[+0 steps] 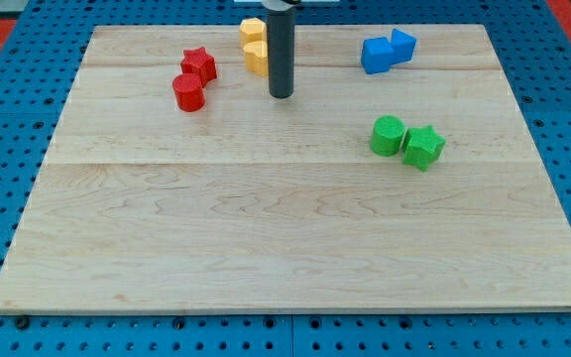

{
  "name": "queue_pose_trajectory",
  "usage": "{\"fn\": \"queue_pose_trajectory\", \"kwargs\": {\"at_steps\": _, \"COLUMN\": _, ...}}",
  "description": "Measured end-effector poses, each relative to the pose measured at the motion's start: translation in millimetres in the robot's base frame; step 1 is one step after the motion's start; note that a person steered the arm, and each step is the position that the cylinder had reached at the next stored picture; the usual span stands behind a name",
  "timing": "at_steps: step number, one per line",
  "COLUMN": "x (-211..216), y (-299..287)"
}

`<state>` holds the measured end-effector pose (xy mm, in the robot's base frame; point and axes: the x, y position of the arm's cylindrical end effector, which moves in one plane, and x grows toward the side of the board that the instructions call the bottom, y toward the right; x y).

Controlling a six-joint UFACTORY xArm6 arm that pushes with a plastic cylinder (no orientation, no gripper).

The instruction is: Move the red star and the red circle slightly down

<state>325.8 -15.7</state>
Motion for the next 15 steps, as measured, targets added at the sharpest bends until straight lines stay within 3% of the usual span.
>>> {"fn": "queue_pose_trajectory", "kwargs": {"at_steps": 4, "x": -23.0, "y": -10.4}}
{"fn": "queue_pose_trajectory", "kwargs": {"at_steps": 10, "x": -65.0, "y": -122.7}}
{"fn": "queue_pose_trajectory", "kwargs": {"at_steps": 15, "x": -107.0, "y": -123.6}}
